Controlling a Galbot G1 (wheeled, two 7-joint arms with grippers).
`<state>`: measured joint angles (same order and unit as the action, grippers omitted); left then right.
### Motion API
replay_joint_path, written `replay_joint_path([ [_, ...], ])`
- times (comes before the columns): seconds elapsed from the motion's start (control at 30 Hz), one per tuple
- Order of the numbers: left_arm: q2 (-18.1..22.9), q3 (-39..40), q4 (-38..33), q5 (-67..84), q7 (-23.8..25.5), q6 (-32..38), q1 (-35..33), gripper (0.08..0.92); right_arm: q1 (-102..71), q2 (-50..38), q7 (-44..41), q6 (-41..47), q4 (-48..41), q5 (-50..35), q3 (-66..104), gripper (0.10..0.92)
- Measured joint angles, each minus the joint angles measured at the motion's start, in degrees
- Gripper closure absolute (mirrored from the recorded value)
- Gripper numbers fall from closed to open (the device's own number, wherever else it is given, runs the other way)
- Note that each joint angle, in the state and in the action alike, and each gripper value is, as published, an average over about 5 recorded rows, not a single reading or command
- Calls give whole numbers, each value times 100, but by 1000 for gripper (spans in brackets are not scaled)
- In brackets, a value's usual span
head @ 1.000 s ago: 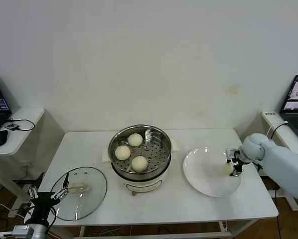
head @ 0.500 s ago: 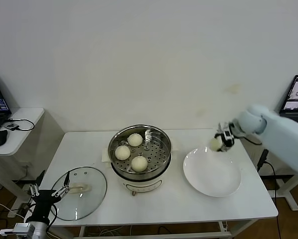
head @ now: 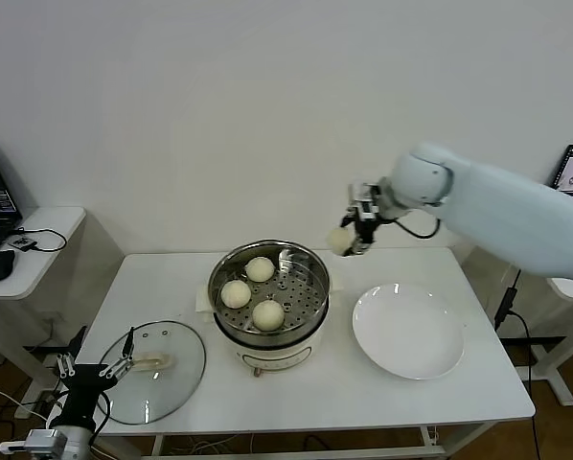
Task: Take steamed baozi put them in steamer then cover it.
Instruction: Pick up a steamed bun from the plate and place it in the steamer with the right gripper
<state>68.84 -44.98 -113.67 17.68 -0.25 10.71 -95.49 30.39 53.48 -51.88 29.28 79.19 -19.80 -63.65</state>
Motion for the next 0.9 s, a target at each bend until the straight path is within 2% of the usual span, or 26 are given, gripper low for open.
replay_joint_path([
  [0.33,59,-23,-29,-56,0,36,-23,177,-186,889,476,577,-181,-559,-351,381],
  [0.9,55,-39,-30,-62,5,56,-23,177,-653,1465,746,889,-535,-430,-432,380],
])
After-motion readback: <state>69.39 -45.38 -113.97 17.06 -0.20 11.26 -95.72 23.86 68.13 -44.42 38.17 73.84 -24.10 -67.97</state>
